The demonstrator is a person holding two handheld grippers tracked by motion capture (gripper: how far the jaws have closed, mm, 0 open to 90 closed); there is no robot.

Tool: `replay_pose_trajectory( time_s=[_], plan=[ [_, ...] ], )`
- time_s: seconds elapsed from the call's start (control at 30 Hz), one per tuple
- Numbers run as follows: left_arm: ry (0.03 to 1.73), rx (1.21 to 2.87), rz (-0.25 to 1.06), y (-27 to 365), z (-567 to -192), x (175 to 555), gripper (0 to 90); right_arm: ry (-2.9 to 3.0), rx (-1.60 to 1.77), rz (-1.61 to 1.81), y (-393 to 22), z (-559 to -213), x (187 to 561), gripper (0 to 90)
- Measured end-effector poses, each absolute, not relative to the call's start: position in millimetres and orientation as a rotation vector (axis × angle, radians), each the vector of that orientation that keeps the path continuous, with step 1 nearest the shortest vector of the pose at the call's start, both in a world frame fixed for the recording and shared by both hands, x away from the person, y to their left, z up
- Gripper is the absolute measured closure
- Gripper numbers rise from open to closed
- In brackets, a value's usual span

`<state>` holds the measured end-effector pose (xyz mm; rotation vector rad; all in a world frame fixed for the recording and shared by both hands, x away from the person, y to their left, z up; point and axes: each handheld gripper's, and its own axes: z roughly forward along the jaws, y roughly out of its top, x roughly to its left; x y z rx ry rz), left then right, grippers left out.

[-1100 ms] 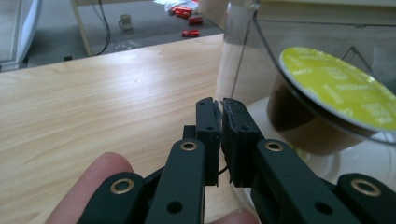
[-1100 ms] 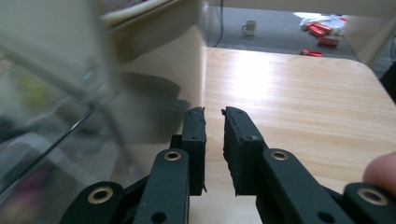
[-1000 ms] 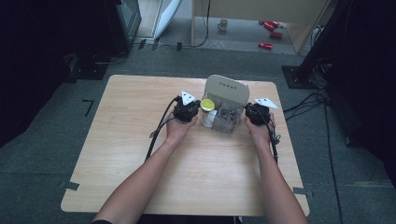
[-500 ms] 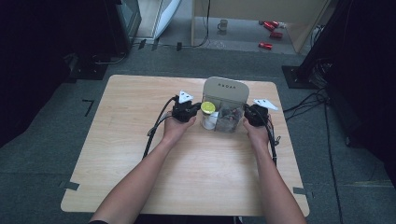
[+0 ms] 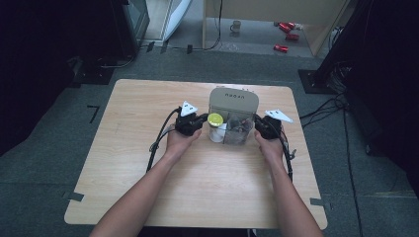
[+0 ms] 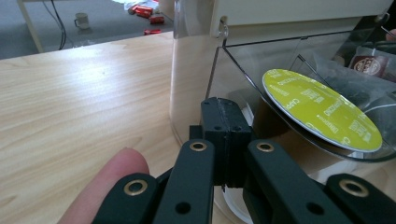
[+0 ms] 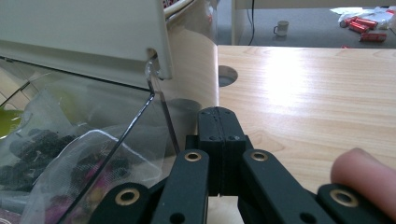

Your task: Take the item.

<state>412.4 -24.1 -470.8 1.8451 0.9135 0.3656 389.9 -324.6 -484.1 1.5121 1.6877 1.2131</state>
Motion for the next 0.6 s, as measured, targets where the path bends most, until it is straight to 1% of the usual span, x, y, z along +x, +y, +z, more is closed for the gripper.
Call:
replay_pose_trajectory(
  time_s=[0.2,0.23,0.33,0.43,0.5,0.6],
  plan=[
    [0.89,1.856,0.387,-10.3,-471.1,385.5,90.0,1.708,1.5,1.243,-315.5,-485.0,368.3,90.0],
    [0.89,1.856,0.387,-10.3,-471.1,385.5,90.0,1.708,1.5,1.243,-315.5,-485.0,368.3,90.0],
    [0.886,1.862,0.403,-3.4,-471.0,373.0,90.0,1.721,1.491,1.255,-307.2,-484.9,353.6,90.0],
    [0.899,1.849,0.408,4.4,-471.6,360.8,90.0,1.727,1.482,1.265,-302.1,-484.1,345.6,90.0],
    [0.906,1.841,0.417,11.1,-472.4,352.3,90.0,1.744,1.462,1.262,-292.3,-481.5,333.6,90.0],
    [0.916,1.834,0.421,19.4,-472.3,343.6,90.0,1.751,1.446,1.258,-286.6,-480.1,327.9,90.0]
  ],
)
